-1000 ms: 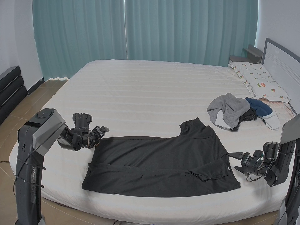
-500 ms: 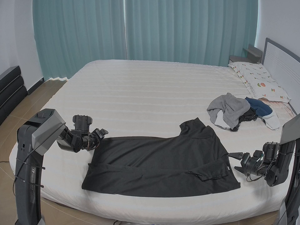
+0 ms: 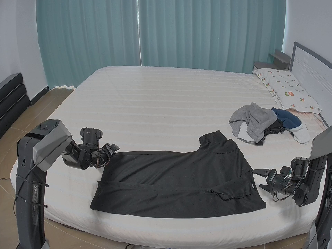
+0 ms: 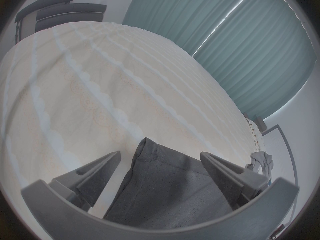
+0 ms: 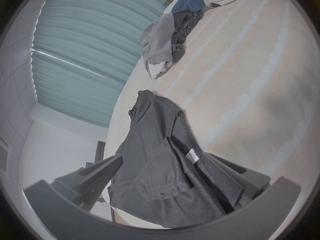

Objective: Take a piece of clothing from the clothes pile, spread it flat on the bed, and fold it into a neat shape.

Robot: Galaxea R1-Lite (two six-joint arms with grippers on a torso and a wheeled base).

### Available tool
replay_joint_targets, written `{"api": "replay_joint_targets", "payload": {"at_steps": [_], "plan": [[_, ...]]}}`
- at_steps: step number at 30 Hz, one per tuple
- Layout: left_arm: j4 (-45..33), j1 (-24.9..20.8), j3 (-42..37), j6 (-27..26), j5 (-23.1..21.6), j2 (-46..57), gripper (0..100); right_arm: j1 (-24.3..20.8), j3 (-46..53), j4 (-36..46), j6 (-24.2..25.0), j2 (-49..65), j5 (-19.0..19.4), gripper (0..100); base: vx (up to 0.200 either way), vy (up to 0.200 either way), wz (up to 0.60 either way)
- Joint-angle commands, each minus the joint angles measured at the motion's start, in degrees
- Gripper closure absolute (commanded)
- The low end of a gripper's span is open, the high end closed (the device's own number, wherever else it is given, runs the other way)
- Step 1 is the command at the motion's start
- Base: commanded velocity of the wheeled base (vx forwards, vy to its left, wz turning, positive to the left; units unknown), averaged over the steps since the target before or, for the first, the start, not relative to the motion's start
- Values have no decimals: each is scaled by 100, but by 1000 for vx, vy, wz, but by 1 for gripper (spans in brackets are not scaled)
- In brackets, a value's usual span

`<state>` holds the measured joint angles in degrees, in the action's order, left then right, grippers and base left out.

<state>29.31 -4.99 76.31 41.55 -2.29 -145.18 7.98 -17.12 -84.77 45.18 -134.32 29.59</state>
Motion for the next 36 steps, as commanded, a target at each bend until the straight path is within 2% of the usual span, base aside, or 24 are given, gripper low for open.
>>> {"api": "replay_joint_targets", "payload": {"at_steps": [1,3,4,12,18,24,29,34,35,36], "plan": [[14,-46,50,-6,36,-107,0,-7,-2,-4,0,-7,3,0,0,0,0],[14,-46,77,-15,71,-142,0,-7,-2,-4,0,-7,3,0,0,0,0],[14,-55,103,-15,80,-151,100,-7,-2,-4,0,-7,3,0,0,0,0],[31,24,252,143,528,-90,100,-16,15,-13,0,-7,3,0,0,0,0],[207,86,288,609,563,51,100,-16,-20,-57,0,-24,-32,0,0,0,0],[480,200,226,671,572,86,100,-157,-152,-162,0,2,-85,0,0,0,0],[480,261,209,688,563,104,100,-359,-670,-30,-35,2,-199,0,0,0,0],[488,261,85,776,537,165,100,-790,-2059,1279,-53,274,-340,0,0,0,0],[488,261,85,776,537,174,100,-798,-2103,1323,-53,274,-357,0,0,0,0],[480,261,77,785,493,192,100,-930,-2736,1833,-71,222,-638,0,0,0,0]]}}
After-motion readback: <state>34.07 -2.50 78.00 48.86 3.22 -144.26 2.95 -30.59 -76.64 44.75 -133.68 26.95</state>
